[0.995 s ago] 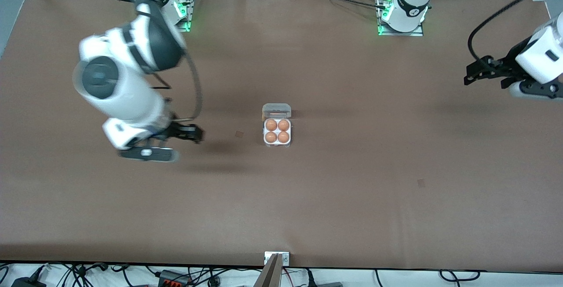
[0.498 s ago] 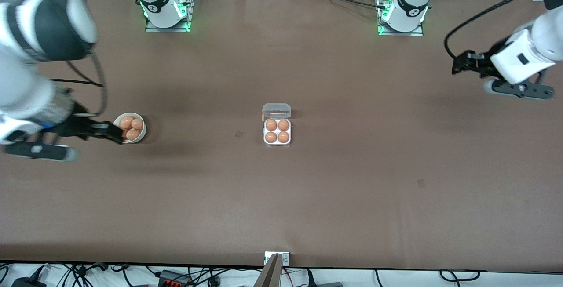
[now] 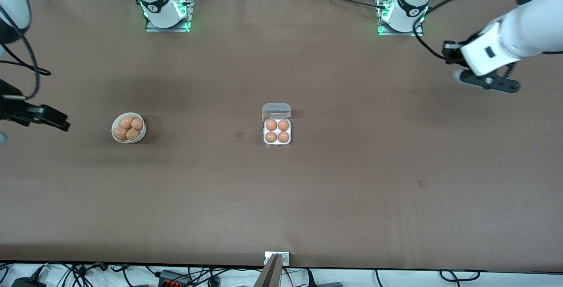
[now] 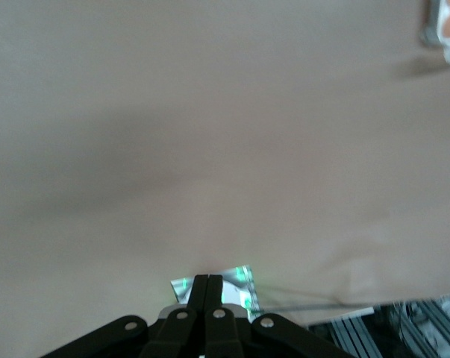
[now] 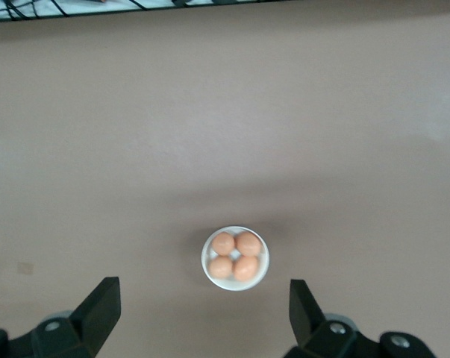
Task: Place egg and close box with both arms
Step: 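Move the left gripper over the clear carton's open lid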
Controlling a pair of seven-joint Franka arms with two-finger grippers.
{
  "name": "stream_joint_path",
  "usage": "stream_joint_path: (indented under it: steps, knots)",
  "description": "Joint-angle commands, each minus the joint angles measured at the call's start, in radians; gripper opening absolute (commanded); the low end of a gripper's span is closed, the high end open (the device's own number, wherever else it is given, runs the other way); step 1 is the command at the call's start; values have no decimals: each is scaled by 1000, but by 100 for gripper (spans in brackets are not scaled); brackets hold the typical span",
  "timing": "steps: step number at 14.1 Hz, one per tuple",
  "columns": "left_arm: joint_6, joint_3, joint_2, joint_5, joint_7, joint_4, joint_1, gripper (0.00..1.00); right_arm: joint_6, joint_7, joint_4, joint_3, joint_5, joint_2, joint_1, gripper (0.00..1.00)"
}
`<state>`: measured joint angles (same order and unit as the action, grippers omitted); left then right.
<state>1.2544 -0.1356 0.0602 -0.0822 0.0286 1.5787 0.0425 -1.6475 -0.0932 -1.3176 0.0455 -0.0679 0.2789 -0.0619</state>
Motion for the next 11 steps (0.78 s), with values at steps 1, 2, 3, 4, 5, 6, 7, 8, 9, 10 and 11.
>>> stream_joint_path:
  steps: [1,2,3,4,5,6,7,8,9,10,11]
  knots:
    - [-27,-51,21,-85,-84,-28,14,1,14,56,-31,-45,13,-35,20,100]
    - [15,-71,21,-90,-99,-10,16,1,17,62,-31,-64,13,-35,33,100]
    - [76,-97,20,-114,-104,29,14,1,23,64,-31,-84,13,-37,51,100]
    - [138,-111,20,-143,-110,67,14,1,28,64,-31,-105,13,-46,74,100]
    - [217,-137,21,-152,-143,108,14,1,29,64,-34,-113,13,-56,85,100]
    - [287,-175,21,-153,-179,139,16,1,37,67,-46,-110,11,-73,83,100]
    - [349,-221,21,-153,-232,171,16,1,37,75,-67,-110,13,-89,85,100]
    - [405,-272,21,-151,-280,210,16,1,28,76,-113,-110,11,-127,85,100]
    - [463,-327,21,-146,-309,248,16,1,12,76,-171,-110,13,-165,85,100]
    - [515,-372,21,-142,-355,276,16,1,-14,76,-228,-110,13,-199,83,100]
    - [575,-403,24,-139,-412,305,17,1,-44,76,-289,-110,13,-236,83,100]
